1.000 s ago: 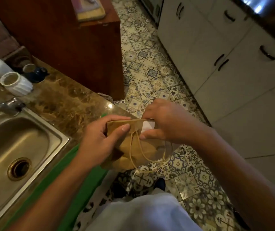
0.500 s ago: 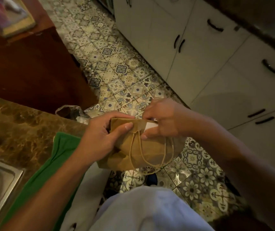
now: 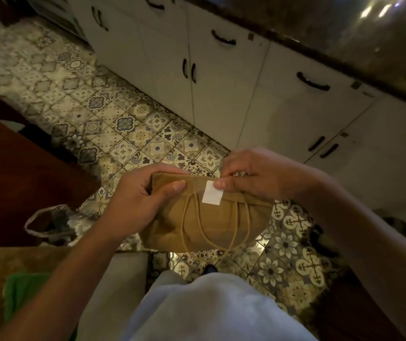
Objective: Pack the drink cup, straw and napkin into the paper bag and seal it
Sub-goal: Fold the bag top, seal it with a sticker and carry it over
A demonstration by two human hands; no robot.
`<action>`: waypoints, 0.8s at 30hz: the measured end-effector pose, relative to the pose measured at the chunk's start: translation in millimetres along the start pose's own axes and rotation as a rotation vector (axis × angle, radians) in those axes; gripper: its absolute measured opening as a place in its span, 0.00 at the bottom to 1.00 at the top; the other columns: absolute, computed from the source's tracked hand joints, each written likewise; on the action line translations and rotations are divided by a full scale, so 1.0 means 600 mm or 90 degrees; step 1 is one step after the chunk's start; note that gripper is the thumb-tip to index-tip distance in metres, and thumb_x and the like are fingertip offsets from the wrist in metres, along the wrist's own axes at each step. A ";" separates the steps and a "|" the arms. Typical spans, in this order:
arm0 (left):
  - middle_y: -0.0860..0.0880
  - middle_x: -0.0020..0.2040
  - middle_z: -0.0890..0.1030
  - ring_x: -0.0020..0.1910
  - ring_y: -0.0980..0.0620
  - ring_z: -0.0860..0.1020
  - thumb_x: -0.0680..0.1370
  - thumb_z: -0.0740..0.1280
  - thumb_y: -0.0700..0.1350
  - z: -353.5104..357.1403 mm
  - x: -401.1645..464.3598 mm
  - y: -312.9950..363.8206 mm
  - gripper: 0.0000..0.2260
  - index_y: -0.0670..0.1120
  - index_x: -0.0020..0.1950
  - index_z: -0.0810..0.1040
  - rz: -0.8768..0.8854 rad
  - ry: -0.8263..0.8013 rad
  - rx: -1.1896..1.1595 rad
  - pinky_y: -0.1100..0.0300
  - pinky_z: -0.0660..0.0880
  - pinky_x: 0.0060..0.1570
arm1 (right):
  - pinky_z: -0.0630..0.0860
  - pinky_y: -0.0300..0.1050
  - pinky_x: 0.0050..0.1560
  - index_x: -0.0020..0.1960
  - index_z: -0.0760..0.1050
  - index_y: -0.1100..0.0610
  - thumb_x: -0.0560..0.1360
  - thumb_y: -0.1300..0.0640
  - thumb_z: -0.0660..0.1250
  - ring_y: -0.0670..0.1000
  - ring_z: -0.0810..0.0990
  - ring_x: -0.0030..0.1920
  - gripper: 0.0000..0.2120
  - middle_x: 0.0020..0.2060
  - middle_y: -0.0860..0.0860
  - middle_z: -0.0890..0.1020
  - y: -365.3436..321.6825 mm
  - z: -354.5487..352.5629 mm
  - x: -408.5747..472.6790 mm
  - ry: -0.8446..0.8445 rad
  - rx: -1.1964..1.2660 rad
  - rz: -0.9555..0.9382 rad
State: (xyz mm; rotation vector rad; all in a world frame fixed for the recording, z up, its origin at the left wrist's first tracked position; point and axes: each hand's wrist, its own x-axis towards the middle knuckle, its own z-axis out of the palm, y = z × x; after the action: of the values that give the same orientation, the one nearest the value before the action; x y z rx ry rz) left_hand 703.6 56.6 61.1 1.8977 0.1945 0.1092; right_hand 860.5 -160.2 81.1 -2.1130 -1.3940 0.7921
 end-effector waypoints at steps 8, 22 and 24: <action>0.63 0.45 0.85 0.45 0.62 0.83 0.76 0.74 0.43 0.035 0.147 -0.001 0.08 0.55 0.51 0.84 0.046 -0.107 0.001 0.70 0.78 0.42 | 0.81 0.51 0.39 0.41 0.81 0.42 0.79 0.42 0.65 0.47 0.82 0.38 0.11 0.38 0.48 0.81 0.093 -0.040 -0.021 0.101 0.194 0.132; 0.64 0.46 0.86 0.46 0.62 0.83 0.74 0.72 0.49 0.032 0.471 0.007 0.07 0.59 0.50 0.84 0.102 -0.252 -0.002 0.70 0.78 0.43 | 0.80 0.47 0.53 0.51 0.83 0.46 0.76 0.47 0.71 0.44 0.83 0.51 0.06 0.48 0.43 0.84 0.193 -0.176 -0.004 0.273 0.256 0.341; 0.64 0.46 0.86 0.46 0.63 0.83 0.75 0.72 0.47 0.038 0.501 0.012 0.07 0.59 0.50 0.84 0.097 -0.289 -0.009 0.71 0.77 0.42 | 0.80 0.45 0.52 0.53 0.83 0.47 0.76 0.45 0.71 0.43 0.83 0.50 0.09 0.48 0.43 0.84 0.188 -0.185 0.025 0.296 0.207 0.353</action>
State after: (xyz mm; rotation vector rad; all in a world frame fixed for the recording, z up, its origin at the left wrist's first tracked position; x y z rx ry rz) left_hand 1003.0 89.9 54.1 1.8706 -0.2573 -0.2168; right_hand 1015.7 -196.2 81.9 -2.2377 -0.4111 0.6087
